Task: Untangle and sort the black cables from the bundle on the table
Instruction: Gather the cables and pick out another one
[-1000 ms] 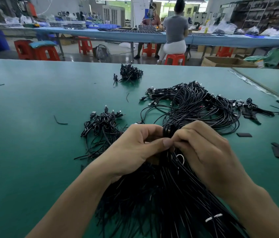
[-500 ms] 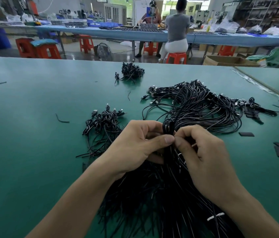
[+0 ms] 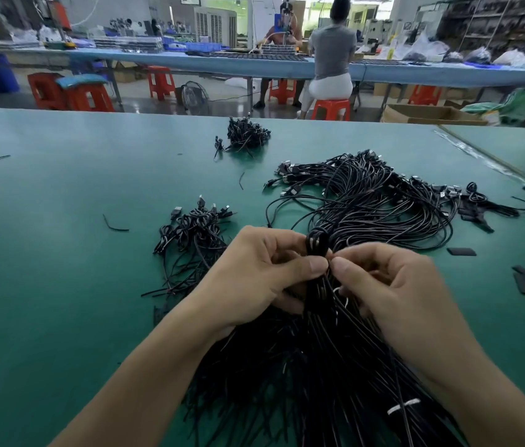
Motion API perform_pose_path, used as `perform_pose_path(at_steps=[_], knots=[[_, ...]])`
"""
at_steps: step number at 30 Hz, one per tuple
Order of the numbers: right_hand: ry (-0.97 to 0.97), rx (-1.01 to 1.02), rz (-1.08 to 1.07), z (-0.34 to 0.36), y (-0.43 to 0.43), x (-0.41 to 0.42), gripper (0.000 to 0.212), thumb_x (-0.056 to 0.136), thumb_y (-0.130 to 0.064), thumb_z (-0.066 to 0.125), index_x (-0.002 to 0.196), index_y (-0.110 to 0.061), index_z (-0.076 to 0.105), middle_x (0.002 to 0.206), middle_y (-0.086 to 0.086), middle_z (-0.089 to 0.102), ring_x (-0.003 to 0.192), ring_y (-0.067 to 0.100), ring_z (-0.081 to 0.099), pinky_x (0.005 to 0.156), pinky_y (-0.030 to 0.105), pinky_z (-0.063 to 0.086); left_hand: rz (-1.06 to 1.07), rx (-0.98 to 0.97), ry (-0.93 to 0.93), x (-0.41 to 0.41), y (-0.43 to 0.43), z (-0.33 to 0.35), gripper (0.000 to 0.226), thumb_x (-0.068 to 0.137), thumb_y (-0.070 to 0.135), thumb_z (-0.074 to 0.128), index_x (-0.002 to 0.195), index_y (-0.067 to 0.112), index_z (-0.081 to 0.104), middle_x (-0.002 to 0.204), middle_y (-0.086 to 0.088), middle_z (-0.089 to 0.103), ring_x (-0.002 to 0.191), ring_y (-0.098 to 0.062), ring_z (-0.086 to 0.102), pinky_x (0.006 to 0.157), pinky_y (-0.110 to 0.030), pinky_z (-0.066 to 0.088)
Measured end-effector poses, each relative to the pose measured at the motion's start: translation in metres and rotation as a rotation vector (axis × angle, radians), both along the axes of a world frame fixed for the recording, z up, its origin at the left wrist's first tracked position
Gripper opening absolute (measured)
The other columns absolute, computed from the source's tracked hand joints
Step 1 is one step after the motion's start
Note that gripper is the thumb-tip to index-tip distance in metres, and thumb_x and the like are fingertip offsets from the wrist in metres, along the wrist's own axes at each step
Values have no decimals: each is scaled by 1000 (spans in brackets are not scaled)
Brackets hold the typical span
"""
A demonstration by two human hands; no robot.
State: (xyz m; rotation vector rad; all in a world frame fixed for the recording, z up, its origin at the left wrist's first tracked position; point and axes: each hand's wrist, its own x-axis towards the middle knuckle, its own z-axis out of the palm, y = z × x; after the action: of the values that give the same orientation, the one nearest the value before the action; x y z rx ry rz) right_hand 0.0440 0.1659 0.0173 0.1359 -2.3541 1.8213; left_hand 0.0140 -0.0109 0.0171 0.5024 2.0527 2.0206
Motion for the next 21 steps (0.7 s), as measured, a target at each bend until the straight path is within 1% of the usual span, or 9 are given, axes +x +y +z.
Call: perform_pose_path(at_steps=[2, 5, 6, 8, 10, 13, 16, 19, 21], knots=[[220, 162, -9, -2, 4, 1, 17, 80, -23, 76, 91, -36, 72, 77, -11, 72, 71, 7, 69, 65, 19, 53, 6, 48, -49, 1, 0, 1, 16, 78, 22, 74, 87, 9, 76, 71, -6, 72, 62, -14, 68, 57, -32, 62], [431, 397, 19, -3, 7, 2, 22, 83, -16, 78, 97, -32, 75, 83, -14, 71, 82, 4, 67, 72, 11, 49, -9, 113, -119, 1, 0, 2, 16, 75, 23, 73, 81, 9, 76, 74, -9, 73, 63, -17, 70, 58, -34, 62], [501, 486, 16, -4, 8, 1, 20, 85, -14, 76, 100, -27, 75, 87, -15, 70, 83, 2, 66, 75, 9, 47, -19, 115, -136, 2, 1, 2, 14, 74, 23, 73, 77, 10, 76, 72, -9, 72, 63, -17, 69, 58, -34, 63], [620, 629, 5, -4, 10, -1, 14, 89, -16, 69, 101, -17, 75, 90, -8, 67, 85, 5, 63, 79, 14, 47, -38, 100, -156, 3, 1, 4, 11, 74, 24, 72, 70, 13, 75, 68, -6, 69, 60, -15, 67, 55, -32, 61], [681, 730, -1, -4, 10, -2, 16, 94, -22, 61, 98, -13, 73, 89, -4, 62, 84, 16, 60, 80, 24, 47, -50, 89, -170, 4, 1, 4, 13, 74, 24, 72, 69, 12, 72, 68, -7, 68, 58, -15, 66, 52, -29, 59], [694, 807, -36, -4, 7, -1, 22, 98, -25, 51, 95, -12, 69, 89, -3, 60, 83, 21, 57, 77, 33, 47, -57, 82, -173, 4, 1, 5, 17, 73, 25, 73, 73, 8, 71, 71, -9, 69, 60, -16, 68, 53, -28, 59], [611, 794, -108, -6, -1, 2, 17, 99, -22, 53, 93, -16, 68, 88, -7, 61, 82, 19, 56, 74, 35, 48, -26, 61, -145, 2, 1, 3, 20, 74, 26, 74, 79, 7, 74, 71, -6, 69, 63, -14, 67, 53, -26, 59], [373, 615, -134, -5, -10, 8, 14, 94, -26, 57, 87, -25, 69, 80, -14, 63, 76, 9, 59, 69, 30, 51, 20, -4, -70, 1, 2, -1, 8, 83, 18, 75, 87, 11, 75, 69, -2, 68, 63, -11, 66, 56, -28, 60], [130, 496, -118, -3, -11, 6, 16, 89, -26, 65, 74, -27, 69, 65, -13, 64, 62, 5, 58, 57, 16, 45, 29, -58, -11, 0, 1, -4, 5, 88, 10, 74, 91, 14, 76, 68, -1, 68, 64, -10, 66, 58, -29, 60]])
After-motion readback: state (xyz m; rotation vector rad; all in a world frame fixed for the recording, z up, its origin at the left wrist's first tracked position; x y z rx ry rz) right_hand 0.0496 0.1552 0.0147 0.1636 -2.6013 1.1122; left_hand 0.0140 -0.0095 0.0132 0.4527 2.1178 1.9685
